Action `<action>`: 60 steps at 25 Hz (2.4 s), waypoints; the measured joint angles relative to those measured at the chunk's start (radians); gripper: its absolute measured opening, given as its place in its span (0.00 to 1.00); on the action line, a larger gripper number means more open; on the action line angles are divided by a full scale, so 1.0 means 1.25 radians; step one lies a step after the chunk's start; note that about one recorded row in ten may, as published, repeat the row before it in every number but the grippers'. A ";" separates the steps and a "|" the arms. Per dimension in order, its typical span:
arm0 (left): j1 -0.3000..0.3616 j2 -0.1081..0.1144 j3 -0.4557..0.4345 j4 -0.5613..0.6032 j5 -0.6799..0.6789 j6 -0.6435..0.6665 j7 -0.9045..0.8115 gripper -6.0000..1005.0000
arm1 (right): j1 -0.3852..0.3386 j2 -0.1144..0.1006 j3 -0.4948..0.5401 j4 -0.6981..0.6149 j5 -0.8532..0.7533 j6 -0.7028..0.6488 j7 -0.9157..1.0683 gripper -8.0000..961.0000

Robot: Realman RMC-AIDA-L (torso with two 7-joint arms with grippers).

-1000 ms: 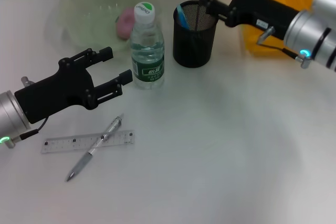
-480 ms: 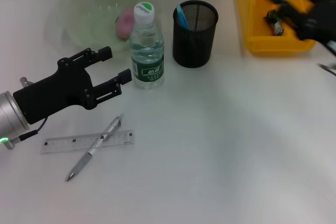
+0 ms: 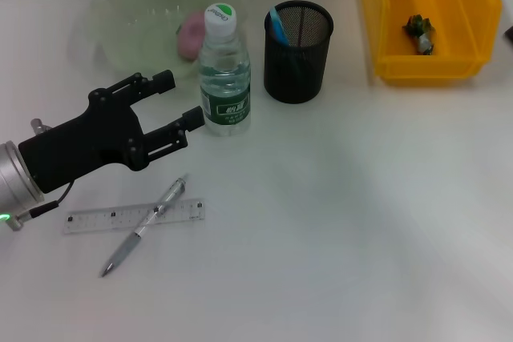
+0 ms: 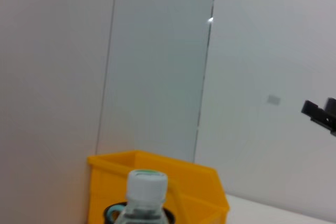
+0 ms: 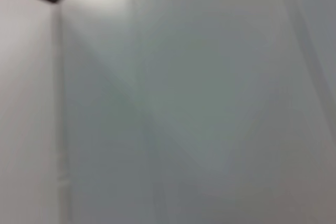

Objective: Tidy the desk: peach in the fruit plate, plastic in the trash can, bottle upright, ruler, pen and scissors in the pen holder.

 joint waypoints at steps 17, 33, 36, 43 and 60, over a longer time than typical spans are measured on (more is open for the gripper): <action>-0.006 0.030 0.112 0.236 0.112 0.028 -0.338 0.72 | 0.033 -0.008 0.007 -0.062 -0.343 -0.041 0.139 0.63; -0.063 -0.001 0.146 0.610 0.540 0.091 -0.683 0.72 | 0.040 0.009 0.000 -0.042 -0.346 0.001 0.138 0.63; -0.073 -0.001 0.173 0.609 0.546 0.094 -0.691 0.72 | 0.041 0.010 0.000 -0.036 -0.346 0.012 0.138 0.63; -0.096 0.000 0.244 0.633 0.595 0.097 -0.719 0.72 | 0.058 0.011 0.000 -0.021 -0.346 0.024 0.138 0.63; -0.145 -0.006 0.402 0.628 0.679 0.018 -0.760 0.72 | 0.083 0.012 0.000 0.028 -0.355 0.055 0.123 0.63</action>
